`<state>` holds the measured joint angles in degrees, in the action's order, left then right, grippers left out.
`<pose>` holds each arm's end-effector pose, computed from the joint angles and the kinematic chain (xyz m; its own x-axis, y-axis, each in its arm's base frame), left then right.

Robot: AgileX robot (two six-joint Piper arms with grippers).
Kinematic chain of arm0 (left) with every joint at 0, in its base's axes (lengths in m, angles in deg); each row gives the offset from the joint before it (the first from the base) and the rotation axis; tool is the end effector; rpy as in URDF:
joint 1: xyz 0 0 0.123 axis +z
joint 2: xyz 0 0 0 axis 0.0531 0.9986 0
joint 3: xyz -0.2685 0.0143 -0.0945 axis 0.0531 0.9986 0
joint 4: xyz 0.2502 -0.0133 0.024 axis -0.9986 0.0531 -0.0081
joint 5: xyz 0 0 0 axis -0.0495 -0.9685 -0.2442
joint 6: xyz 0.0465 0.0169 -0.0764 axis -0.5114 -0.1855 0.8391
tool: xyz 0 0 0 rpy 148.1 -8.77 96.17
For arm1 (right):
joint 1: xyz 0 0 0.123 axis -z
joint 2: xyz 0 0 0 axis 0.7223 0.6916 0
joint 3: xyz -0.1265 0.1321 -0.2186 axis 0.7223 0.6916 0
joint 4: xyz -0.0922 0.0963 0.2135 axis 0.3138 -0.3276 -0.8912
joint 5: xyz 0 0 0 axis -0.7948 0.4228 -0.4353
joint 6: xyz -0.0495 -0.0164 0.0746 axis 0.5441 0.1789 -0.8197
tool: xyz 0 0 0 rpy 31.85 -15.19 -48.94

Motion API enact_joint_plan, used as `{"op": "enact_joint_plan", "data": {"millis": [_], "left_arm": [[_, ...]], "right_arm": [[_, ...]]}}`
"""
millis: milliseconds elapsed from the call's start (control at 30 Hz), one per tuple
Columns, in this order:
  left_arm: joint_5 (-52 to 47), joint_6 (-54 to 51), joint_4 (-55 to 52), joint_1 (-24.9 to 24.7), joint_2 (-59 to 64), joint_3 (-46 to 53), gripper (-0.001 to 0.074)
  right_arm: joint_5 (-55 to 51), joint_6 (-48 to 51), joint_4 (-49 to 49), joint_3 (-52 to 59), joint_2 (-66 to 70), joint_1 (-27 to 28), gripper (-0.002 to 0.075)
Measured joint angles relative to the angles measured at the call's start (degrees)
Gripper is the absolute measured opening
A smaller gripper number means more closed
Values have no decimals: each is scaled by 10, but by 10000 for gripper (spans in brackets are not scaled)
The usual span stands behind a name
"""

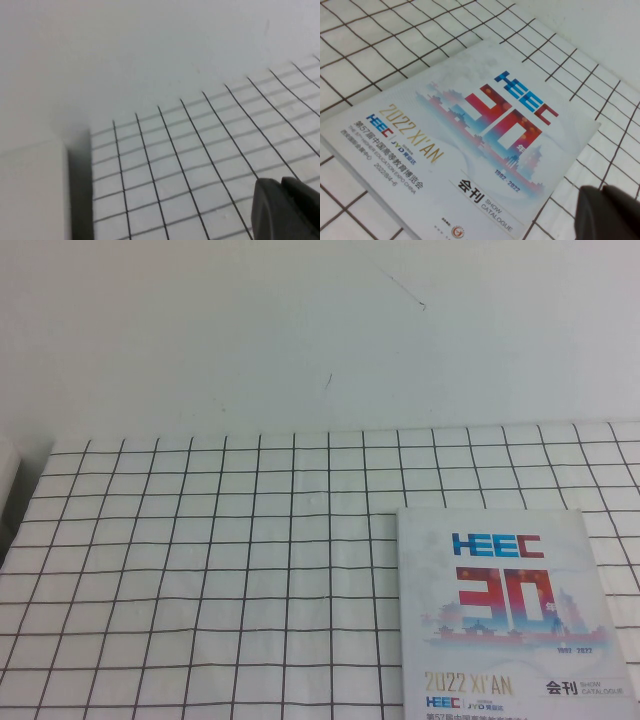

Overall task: Close book
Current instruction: 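Close the open booklet and leave it lying on the table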

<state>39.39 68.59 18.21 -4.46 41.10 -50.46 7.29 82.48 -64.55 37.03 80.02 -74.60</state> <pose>0.0670 -0.0111 0.2753 -0.1704 0.1489 -0.9741 0.1780 0.9769 0.1182 0.0786 0.0355 0.2483 -0.1797 -0.5391 -0.8228 -0.5323 0.7567 -0.3796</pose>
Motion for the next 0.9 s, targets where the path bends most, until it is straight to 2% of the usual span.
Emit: {"op": "enact_joint_plan", "data": {"millis": [133,300,433,900], "left_arm": [[76,0,21,39,-88,92,-4],[85,14,27,56,-142,192,-4],[34,45,28,58,-145,200,-4],[30,56,28,58,-146,199,-4]], "right_arm": [[0,0,0,0,0,0,-3],[0,0,0,0,0,0,-3],[0,0,0,0,0,0,-3],[0,0,0,0,0,0,-3]]}}
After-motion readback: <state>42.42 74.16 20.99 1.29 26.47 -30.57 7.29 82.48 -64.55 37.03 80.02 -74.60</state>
